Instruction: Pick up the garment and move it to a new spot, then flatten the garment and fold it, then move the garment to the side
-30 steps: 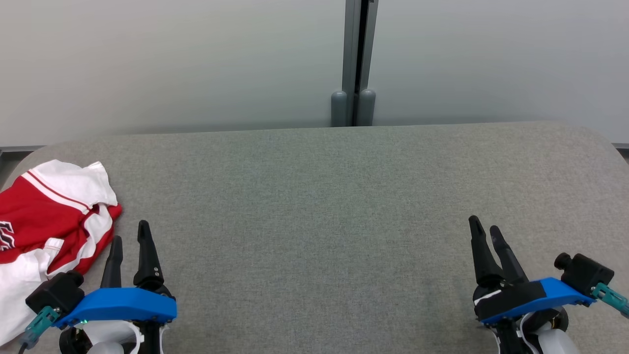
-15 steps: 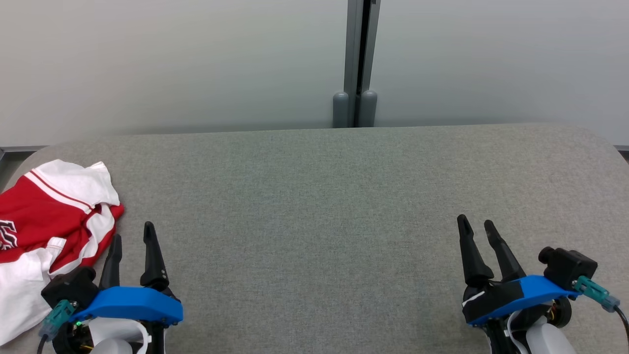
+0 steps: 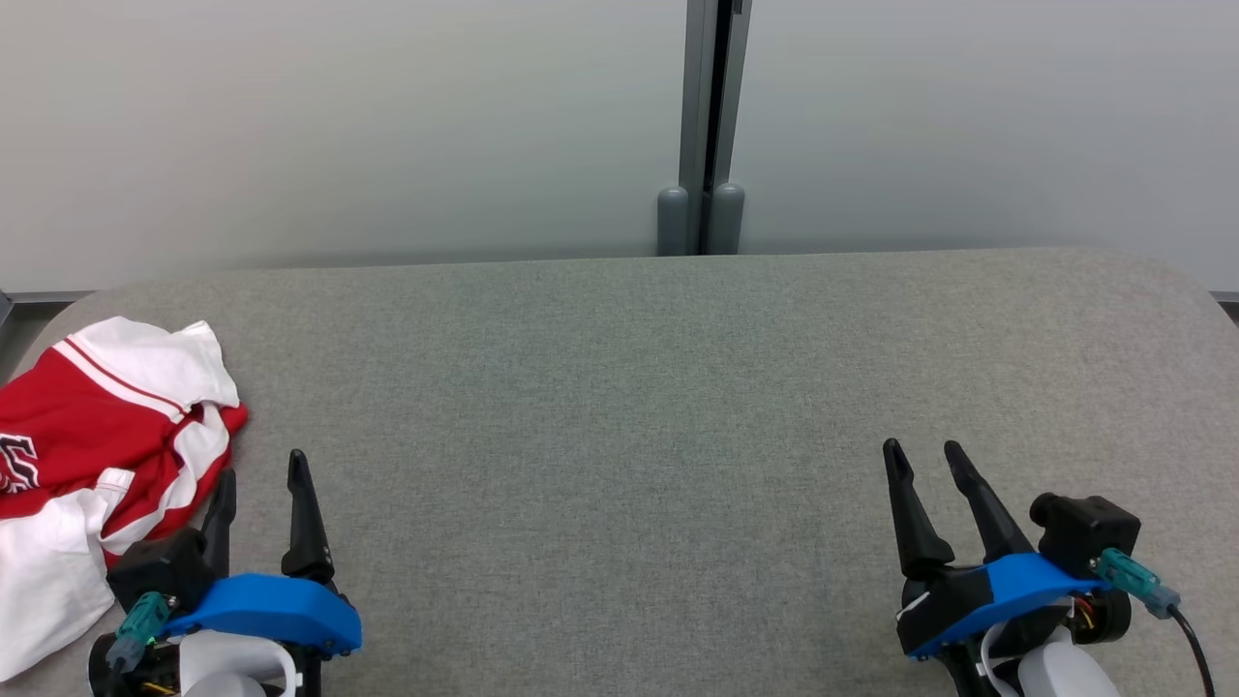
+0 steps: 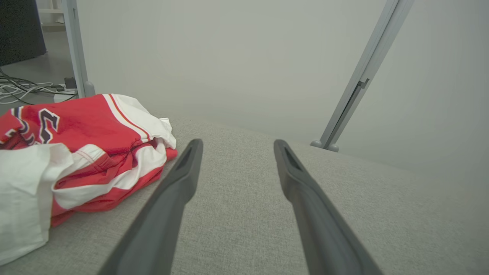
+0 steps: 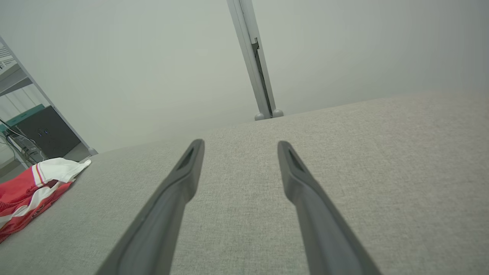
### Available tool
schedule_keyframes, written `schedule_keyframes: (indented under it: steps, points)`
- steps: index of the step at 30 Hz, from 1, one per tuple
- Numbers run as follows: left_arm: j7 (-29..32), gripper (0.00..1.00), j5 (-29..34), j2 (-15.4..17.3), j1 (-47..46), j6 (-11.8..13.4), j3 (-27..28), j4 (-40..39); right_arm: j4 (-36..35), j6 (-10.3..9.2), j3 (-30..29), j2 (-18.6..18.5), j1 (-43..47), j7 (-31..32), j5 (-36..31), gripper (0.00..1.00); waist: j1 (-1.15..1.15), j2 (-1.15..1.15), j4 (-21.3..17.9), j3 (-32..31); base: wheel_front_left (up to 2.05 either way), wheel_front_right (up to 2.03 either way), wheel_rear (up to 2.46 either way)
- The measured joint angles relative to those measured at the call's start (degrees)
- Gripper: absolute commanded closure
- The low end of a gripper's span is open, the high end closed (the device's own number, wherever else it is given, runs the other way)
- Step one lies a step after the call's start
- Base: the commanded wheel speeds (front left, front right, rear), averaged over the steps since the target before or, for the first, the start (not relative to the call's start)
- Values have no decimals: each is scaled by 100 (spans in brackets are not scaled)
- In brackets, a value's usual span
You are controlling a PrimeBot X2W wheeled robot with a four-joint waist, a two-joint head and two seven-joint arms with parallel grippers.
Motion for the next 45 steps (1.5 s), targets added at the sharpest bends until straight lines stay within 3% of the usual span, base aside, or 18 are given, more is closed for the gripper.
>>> schedule_keyframes:
  steps: [29, 45]
  points:
    - [-324, 0, 1036, 23, -122, 26, -70, 619, 653, 2, -64, -13, -175, -323, -1503, 0, 0, 0, 97, -70, 0, 0, 0]
    - [-241, 0, 1083, 19, -113, 85, -73, 361, 490, 8, -621, -22, -178, -402, -1552, 0, 0, 0, 126, -101, 0, 0, 0]
